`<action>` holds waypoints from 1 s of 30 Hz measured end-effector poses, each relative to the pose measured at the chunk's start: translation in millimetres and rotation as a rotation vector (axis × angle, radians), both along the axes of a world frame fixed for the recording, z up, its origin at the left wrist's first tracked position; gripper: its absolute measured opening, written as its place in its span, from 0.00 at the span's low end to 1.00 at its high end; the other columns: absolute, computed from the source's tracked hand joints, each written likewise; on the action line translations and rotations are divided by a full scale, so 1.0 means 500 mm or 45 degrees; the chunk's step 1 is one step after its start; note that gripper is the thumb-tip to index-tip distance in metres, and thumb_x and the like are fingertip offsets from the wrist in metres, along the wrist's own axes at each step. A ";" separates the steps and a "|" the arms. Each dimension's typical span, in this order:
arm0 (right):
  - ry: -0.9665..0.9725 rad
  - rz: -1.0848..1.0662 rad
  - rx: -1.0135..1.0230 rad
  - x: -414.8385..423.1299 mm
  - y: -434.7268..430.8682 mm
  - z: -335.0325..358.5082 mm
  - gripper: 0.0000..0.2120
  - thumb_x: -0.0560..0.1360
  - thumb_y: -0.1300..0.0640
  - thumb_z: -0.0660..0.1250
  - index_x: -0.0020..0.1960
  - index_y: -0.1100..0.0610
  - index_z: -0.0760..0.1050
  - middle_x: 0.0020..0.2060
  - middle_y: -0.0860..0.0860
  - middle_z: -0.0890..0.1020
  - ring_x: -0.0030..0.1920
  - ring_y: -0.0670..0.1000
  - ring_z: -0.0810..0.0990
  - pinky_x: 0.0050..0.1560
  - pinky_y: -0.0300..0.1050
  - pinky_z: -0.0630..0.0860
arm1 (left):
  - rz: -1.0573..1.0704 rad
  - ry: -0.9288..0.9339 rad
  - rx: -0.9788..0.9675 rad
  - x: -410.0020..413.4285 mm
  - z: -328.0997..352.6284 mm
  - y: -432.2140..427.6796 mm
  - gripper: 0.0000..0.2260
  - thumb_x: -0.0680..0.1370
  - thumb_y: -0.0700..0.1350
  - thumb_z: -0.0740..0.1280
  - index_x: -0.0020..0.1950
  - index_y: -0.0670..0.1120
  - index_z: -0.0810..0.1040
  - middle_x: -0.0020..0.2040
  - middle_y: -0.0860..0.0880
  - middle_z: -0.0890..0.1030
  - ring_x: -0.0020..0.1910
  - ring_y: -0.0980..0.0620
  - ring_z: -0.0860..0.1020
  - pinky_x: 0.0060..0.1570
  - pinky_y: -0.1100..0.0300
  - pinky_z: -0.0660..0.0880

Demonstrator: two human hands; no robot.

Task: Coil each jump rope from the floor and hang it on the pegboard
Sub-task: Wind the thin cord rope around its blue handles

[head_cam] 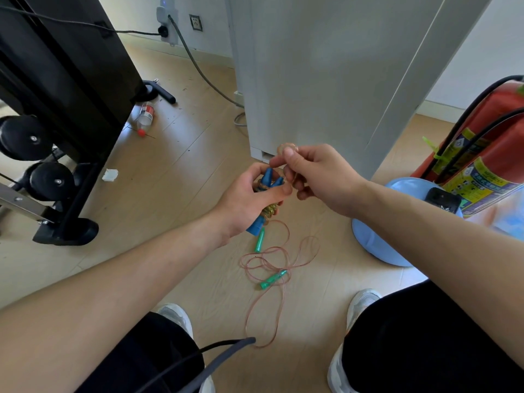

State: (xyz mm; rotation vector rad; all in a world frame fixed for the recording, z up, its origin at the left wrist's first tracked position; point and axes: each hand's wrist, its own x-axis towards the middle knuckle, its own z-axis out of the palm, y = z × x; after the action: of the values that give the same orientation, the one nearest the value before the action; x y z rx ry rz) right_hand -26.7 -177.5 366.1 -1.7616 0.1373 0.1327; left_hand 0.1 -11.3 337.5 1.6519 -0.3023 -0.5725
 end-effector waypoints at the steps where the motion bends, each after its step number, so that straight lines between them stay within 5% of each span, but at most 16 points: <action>1: 0.016 -0.019 0.030 0.002 0.004 -0.001 0.20 0.84 0.49 0.57 0.55 0.62 0.81 0.30 0.48 0.74 0.31 0.47 0.71 0.34 0.43 0.72 | 0.006 0.021 -0.023 0.000 0.000 -0.001 0.16 0.72 0.50 0.75 0.56 0.49 0.76 0.40 0.50 0.81 0.37 0.54 0.80 0.43 0.57 0.77; 8: 0.073 -0.055 0.185 0.011 0.025 -0.008 0.20 0.83 0.46 0.53 0.55 0.56 0.80 0.31 0.45 0.66 0.32 0.46 0.68 0.39 0.46 0.66 | 0.090 -0.029 0.015 0.005 0.002 -0.004 0.14 0.75 0.48 0.74 0.57 0.47 0.76 0.40 0.47 0.82 0.37 0.51 0.80 0.39 0.59 0.78; 13: 0.113 -0.039 0.196 0.011 0.025 -0.011 0.23 0.78 0.51 0.57 0.60 0.67 0.77 0.29 0.47 0.66 0.31 0.47 0.66 0.38 0.47 0.67 | 0.099 -0.075 0.064 0.002 0.003 0.000 0.12 0.75 0.49 0.74 0.55 0.50 0.75 0.42 0.49 0.82 0.37 0.53 0.80 0.36 0.60 0.76; 17: 0.023 -0.085 -0.059 0.007 0.028 -0.016 0.20 0.85 0.53 0.56 0.41 0.61 0.77 0.30 0.50 0.70 0.32 0.50 0.70 0.41 0.47 0.74 | 0.127 -0.141 0.097 0.004 0.001 0.005 0.13 0.75 0.52 0.74 0.54 0.53 0.75 0.45 0.50 0.83 0.44 0.50 0.81 0.45 0.52 0.80; 23: 0.006 -0.187 0.129 0.004 0.011 -0.018 0.08 0.81 0.60 0.65 0.54 0.62 0.81 0.34 0.54 0.80 0.35 0.53 0.81 0.39 0.45 0.81 | 0.199 -0.174 0.066 0.007 0.002 0.010 0.13 0.74 0.48 0.75 0.54 0.51 0.75 0.45 0.50 0.81 0.44 0.50 0.80 0.51 0.46 0.80; 30: -0.060 -0.250 0.042 -0.003 0.020 -0.009 0.04 0.79 0.63 0.68 0.48 0.57 0.82 0.36 0.55 0.84 0.34 0.51 0.84 0.37 0.44 0.82 | 0.231 -0.176 0.004 0.010 0.000 0.007 0.12 0.74 0.45 0.75 0.53 0.51 0.76 0.45 0.50 0.80 0.43 0.50 0.78 0.50 0.48 0.79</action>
State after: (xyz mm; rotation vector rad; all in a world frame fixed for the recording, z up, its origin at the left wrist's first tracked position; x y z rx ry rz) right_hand -28.2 -167.7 361.4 -1.7072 0.2710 -0.0484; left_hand 5.2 -7.9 337.8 1.7043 -0.2487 -0.3237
